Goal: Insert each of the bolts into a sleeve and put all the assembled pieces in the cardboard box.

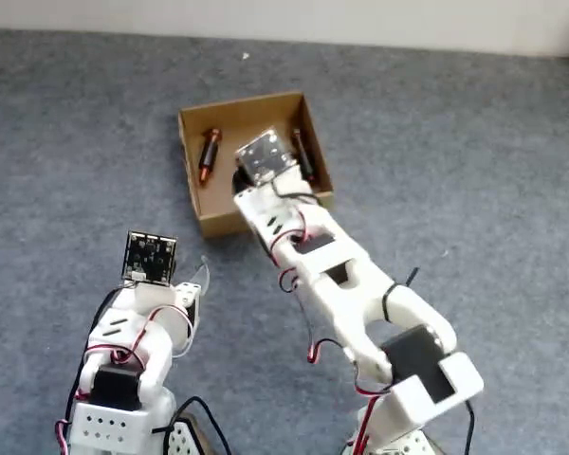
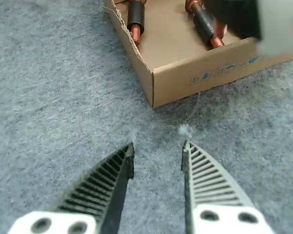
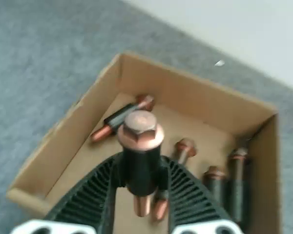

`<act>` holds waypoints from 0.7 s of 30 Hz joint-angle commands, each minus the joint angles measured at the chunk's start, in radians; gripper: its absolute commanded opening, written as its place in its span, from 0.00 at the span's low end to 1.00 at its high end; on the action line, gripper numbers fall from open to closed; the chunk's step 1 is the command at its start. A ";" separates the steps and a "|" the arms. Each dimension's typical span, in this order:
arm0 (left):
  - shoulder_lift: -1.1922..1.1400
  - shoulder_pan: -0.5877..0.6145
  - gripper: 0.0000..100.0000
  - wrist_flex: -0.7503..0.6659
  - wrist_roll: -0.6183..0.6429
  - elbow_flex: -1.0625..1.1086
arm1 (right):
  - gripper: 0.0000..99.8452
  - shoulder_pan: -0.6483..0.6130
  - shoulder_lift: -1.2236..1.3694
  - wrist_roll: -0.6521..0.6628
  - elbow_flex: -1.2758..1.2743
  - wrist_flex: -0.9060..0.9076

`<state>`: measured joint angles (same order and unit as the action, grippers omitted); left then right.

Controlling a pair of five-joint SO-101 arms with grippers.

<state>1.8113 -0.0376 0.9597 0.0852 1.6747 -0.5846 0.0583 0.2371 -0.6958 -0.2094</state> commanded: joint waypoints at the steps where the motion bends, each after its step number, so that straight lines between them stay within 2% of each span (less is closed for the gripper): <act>1: -0.004 0.008 0.18 0.003 -0.006 0.022 | 0.10 -0.018 0.021 0.011 0.073 -0.038; 9: -0.004 0.008 0.18 0.003 -0.006 0.022 | 0.10 -0.018 -0.093 0.011 0.045 -0.019; 14: -0.004 0.007 0.18 0.003 -0.006 0.022 | 0.09 -0.015 -0.302 0.011 -0.073 0.107; 19: -0.004 0.007 0.18 0.003 -0.006 0.022 | 0.00 0.004 -0.561 0.011 -0.257 0.188; 21: -0.004 0.007 0.18 0.003 -0.006 0.022 | 0.01 0.016 -0.668 0.011 -0.337 0.188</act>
<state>1.8113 -0.0376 0.9597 0.0836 1.6763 -0.5938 -0.3775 0.2371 -0.9306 -0.0345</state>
